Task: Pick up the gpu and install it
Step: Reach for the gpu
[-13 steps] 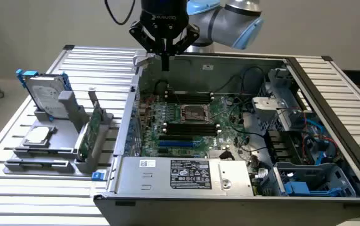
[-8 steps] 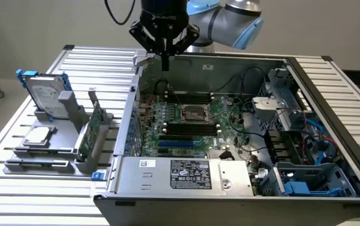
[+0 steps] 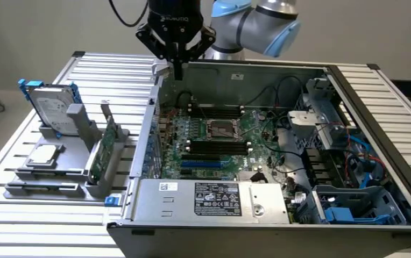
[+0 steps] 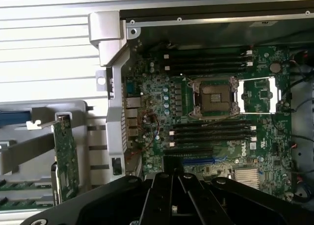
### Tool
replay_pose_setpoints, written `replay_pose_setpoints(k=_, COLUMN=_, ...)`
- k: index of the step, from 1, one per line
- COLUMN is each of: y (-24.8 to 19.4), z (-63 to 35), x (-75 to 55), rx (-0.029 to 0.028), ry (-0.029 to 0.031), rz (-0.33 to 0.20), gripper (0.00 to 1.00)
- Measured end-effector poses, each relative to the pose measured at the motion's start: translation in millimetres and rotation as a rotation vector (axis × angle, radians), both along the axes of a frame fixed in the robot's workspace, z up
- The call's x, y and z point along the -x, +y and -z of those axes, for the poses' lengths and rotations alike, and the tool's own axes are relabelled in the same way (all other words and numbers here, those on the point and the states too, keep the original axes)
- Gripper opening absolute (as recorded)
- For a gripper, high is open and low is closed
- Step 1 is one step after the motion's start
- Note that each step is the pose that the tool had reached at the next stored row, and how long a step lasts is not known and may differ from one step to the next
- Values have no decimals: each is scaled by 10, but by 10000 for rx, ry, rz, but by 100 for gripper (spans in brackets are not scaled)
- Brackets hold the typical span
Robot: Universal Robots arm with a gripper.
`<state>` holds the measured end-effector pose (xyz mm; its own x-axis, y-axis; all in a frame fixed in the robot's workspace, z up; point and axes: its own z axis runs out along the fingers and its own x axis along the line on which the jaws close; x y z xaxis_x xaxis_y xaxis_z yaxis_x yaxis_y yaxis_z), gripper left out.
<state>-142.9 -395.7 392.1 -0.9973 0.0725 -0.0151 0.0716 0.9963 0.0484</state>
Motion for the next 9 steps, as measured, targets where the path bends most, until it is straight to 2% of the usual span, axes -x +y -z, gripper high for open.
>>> replay_pose_setpoints(k=9, y=56, z=32, x=408, rx=0, ry=19, rz=1, gripper=11)
